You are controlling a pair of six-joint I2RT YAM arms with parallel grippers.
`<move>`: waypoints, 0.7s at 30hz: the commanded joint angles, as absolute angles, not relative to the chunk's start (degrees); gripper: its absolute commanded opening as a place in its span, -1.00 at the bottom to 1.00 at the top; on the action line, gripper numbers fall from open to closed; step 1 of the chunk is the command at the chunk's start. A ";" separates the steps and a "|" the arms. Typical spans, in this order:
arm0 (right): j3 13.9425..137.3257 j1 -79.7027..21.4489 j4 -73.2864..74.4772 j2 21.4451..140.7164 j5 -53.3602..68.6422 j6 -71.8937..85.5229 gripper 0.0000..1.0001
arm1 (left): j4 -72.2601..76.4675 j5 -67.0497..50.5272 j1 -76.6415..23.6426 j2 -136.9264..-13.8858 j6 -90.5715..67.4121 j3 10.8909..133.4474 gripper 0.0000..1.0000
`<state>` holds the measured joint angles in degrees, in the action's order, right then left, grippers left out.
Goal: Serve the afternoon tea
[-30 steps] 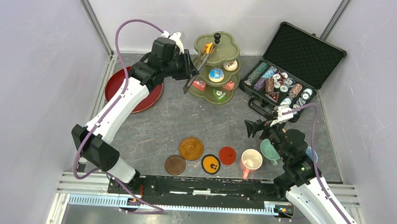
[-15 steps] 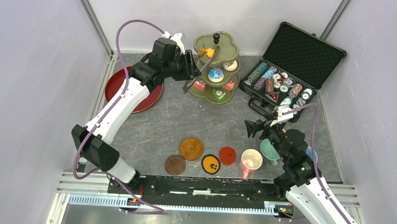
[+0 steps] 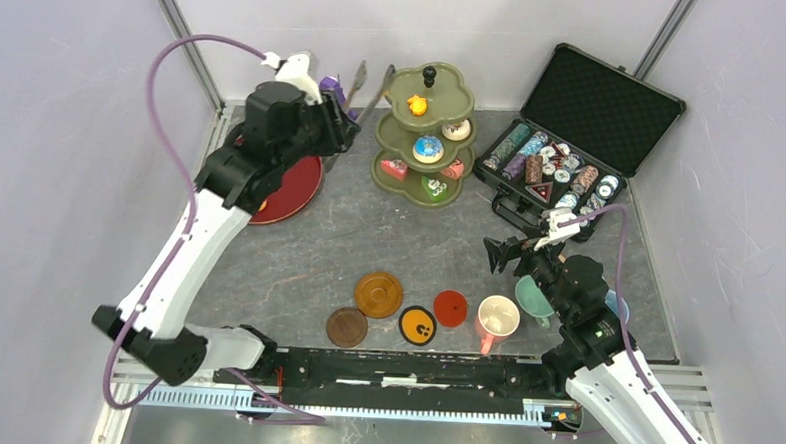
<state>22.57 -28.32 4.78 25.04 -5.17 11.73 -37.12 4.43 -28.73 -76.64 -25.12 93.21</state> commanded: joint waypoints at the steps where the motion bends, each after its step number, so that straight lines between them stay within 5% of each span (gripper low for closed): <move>1: 23.05 -28.08 2.12 25.88 -4.71 11.42 0.96 | -37.03 14.72 -26.89 -69.84 -22.15 89.13 -0.01; 10: 22.99 -28.13 0.62 27.61 -3.25 11.38 0.96 | -41.45 13.04 -12.08 -65.02 -25.25 76.01 0.00; 21: 23.23 -28.12 1.61 26.66 -3.84 11.32 0.96 | -37.44 1.01 -0.26 -79.00 -17.15 73.22 0.02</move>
<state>22.57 -28.32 3.44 27.68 -3.46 11.73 -40.77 5.32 -0.47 -75.79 -23.73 70.70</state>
